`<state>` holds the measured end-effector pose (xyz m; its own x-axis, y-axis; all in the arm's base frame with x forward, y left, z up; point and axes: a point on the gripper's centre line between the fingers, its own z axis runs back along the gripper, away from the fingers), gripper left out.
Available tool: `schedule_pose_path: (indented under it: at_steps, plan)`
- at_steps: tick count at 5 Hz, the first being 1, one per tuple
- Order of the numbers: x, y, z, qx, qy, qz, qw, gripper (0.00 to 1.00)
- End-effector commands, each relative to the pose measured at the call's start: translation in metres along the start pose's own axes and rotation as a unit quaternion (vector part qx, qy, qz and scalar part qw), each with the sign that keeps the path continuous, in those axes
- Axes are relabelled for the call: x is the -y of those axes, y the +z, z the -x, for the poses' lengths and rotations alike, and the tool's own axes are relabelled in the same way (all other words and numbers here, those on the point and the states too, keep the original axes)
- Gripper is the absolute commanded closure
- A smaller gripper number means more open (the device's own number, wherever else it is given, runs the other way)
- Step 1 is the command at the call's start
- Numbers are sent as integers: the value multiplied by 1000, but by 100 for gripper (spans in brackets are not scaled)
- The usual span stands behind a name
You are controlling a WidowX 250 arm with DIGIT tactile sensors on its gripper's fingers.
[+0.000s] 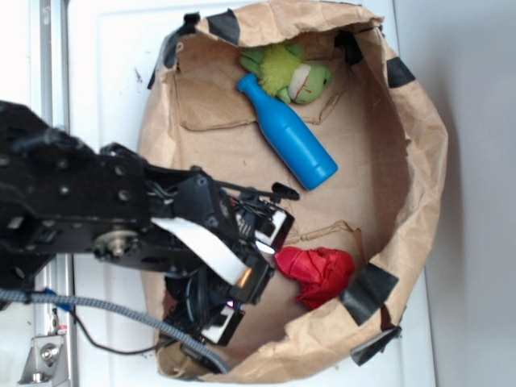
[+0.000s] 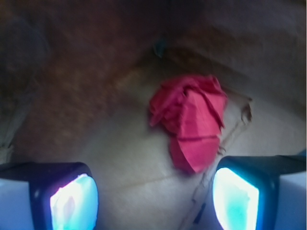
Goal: Grab the red paper.
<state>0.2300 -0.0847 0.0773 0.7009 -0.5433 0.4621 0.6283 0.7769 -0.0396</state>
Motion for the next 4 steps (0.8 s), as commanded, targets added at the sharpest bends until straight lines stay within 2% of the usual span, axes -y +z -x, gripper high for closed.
schedule_pose_path:
  at_steps: [1,2,4]
  plan:
    - [-11,3,-27,3,3,-16,1000,0]
    - [-21,-1,-24,6,22,-3,1000,0]
    - [-36,-4,-20,2,37,-18,999,0]
